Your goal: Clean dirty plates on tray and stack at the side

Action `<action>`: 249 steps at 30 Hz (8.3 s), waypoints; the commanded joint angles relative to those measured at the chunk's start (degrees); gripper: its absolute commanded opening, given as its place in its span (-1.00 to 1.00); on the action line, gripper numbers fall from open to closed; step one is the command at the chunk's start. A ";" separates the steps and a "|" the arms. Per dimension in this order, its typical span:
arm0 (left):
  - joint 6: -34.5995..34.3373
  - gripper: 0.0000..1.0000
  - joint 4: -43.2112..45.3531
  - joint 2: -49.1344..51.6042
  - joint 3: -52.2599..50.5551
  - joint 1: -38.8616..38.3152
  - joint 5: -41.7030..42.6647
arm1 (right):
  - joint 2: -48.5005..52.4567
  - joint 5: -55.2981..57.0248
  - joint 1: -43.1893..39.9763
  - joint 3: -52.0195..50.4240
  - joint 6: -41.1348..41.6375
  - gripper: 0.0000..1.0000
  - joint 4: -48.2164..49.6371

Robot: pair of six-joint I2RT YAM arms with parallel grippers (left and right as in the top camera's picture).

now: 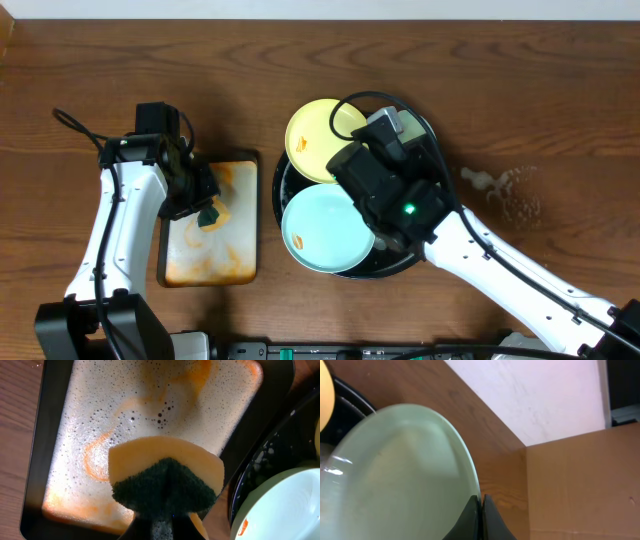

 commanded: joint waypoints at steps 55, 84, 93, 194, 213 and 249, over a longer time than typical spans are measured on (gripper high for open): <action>0.96 -0.83 -0.20 -0.22 -0.48 0.35 0.11 | -1.33 -39.04 -31.08 0.52 7.52 -0.98 -2.08; 0.98 -0.81 -0.33 -0.24 -0.48 0.35 0.31 | 11.30 -66.49 -65.05 -7.87 14.12 -0.18 11.23; 0.98 -0.82 -0.63 -0.24 -0.48 0.35 0.28 | 19.85 -69.31 -65.59 -7.87 13.05 -0.36 13.88; 5.90 -0.85 27.34 0.39 -21.62 0.31 -3.37 | 29.22 -76.26 -26.69 -7.96 6.67 -0.21 47.84; 5.92 -0.85 27.69 0.39 -21.62 0.31 -3.37 | 19.76 -63.67 -29.70 -7.96 10.71 -0.98 36.02; 9.35 -0.85 27.32 1.18 -19.89 0.02 -1.66 | 18.67 -58.53 -28.85 -7.96 18.49 -0.98 26.40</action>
